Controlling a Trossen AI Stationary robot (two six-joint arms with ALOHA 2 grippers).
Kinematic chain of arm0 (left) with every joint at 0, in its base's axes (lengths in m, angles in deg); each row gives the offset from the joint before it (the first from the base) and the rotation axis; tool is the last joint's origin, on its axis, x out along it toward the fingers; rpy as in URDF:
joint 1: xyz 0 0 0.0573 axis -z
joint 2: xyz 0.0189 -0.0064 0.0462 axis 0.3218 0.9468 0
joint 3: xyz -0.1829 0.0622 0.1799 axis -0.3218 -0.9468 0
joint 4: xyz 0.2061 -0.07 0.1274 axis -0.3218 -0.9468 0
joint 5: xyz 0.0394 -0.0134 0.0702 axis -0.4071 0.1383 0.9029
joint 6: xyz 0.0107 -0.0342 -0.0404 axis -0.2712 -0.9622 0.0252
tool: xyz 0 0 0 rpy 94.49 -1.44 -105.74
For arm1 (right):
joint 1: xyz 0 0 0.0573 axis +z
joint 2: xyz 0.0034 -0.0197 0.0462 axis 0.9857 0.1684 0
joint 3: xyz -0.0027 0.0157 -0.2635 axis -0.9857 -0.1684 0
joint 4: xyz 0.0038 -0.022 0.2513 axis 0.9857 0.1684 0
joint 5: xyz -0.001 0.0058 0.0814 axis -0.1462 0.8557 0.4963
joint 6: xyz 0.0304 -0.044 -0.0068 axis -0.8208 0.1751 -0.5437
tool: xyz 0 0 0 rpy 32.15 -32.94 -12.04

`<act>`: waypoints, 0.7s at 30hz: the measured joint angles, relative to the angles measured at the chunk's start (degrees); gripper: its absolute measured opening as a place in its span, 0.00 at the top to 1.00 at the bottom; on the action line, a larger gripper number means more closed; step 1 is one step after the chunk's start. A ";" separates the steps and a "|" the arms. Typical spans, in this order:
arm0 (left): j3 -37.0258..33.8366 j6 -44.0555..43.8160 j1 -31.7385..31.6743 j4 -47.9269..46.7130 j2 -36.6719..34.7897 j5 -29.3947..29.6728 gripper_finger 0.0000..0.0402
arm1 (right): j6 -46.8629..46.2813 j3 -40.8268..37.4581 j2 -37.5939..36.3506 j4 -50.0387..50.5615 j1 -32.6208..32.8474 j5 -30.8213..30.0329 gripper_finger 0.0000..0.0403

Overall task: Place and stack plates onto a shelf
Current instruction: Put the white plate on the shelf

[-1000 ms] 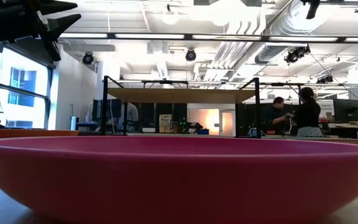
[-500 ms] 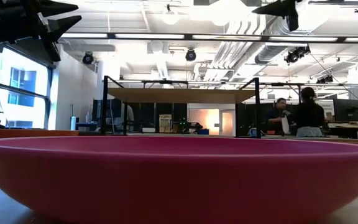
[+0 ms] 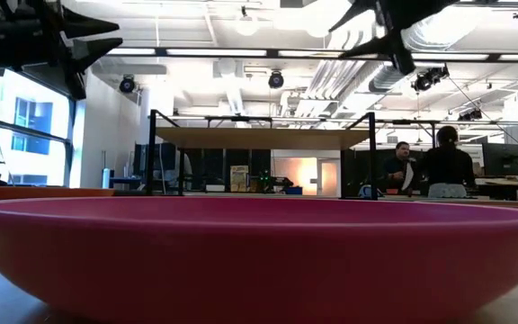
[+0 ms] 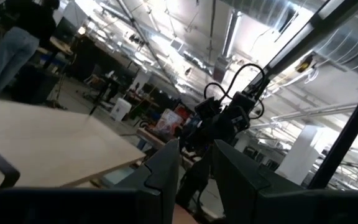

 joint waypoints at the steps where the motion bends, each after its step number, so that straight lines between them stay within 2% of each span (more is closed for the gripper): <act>1: 0.00 -0.48 0.00 -0.65 0.01 0.00 0.78 | -0.94 0.02 1.07 0.01 0.00 0.81 0.54; 11: 0.00 -1.25 0.02 -5.23 0.01 -3.21 0.78 | -9.79 0.00 10.57 0.00 0.01 10.05 0.54; 21: 0.00 -1.23 0.02 -5.43 -0.01 -3.19 0.78 | -12.29 0.00 17.70 -0.03 1.64 10.14 0.54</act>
